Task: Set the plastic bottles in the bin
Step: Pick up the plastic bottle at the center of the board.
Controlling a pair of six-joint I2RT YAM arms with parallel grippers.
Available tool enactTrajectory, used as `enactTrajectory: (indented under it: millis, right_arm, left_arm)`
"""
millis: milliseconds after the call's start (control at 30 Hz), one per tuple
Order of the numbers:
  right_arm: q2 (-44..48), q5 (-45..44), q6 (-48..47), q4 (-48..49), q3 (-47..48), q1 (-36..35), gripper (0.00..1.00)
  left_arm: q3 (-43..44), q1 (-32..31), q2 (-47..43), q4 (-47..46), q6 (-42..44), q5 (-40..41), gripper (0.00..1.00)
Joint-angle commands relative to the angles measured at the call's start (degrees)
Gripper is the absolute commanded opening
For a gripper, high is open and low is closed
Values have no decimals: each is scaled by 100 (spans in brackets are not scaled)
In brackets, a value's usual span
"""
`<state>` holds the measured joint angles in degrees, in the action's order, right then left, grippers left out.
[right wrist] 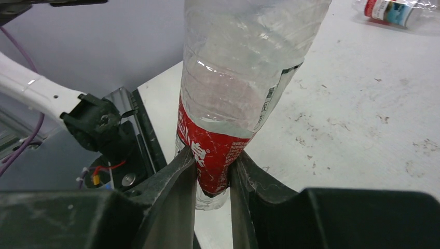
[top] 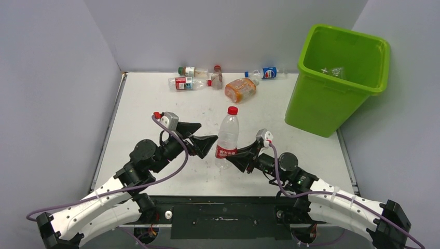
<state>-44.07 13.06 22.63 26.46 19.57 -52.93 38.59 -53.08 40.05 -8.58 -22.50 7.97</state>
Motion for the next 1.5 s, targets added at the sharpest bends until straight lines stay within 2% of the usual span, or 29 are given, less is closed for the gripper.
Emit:
enactTrajectory:
  millis: [0, 133, 267, 500, 533, 567, 667, 700, 733, 900, 1100, 1233, 1467]
  right_arm:
    - [289, 521, -138, 78, 9, -183, 5]
    - [275, 574, -151, 100, 66, -355, 5]
    - [193, 529, -197, 151, 140, -464, 5]
    - [259, 258, -156, 156, 190, -548, 7]
    - [232, 232, -144, 120, 243, -555, 16]
    - [206, 191, -130, 53, 317, -565, 33]
    - [199, -35, -117, -280, 550, -684, 100]
    - [244, -151, -166, -410, 624, -762, 91]
    - [301, -289, -218, -547, 724, -840, 90]
    - [597, -720, -448, -1305, 1358, -1033, 90]
    - [758, -1454, -536, -1740, 2094, -1034, 90]
    - [455, -1985, -487, -1870, 2536, -1034, 90]
    - [-526, -1979, -433, -1638, 3184, -1028, 90]
  left_arm:
    - [-7, 261, 319, -628, -613, -1514, 96]
    - [35, 259, 824, -1026, -778, -2504, 96]
    - [95, 249, 1096, -1144, -852, -2772, 99]
    - [-111, 249, 982, -1293, -806, -2851, 55]
    - [-153, 249, 966, -1326, -798, -2864, 48]
    - [-211, 248, 955, -1397, -793, -2889, 42]
    - [-334, 249, 894, -1571, -804, -2899, 34]
    - [-359, 249, 853, -1584, -801, -2847, 32]
    - [-373, 251, 796, -1572, -787, -2766, 30]
    - [-435, 252, 469, -1227, -444, -2126, 26]
    - [-503, 241, 312, -973, -173, -2057, 22]
    - [-472, 205, 222, -782, 66, -2098, 20]
    - [-203, 74, 204, -228, 591, -2178, 18]
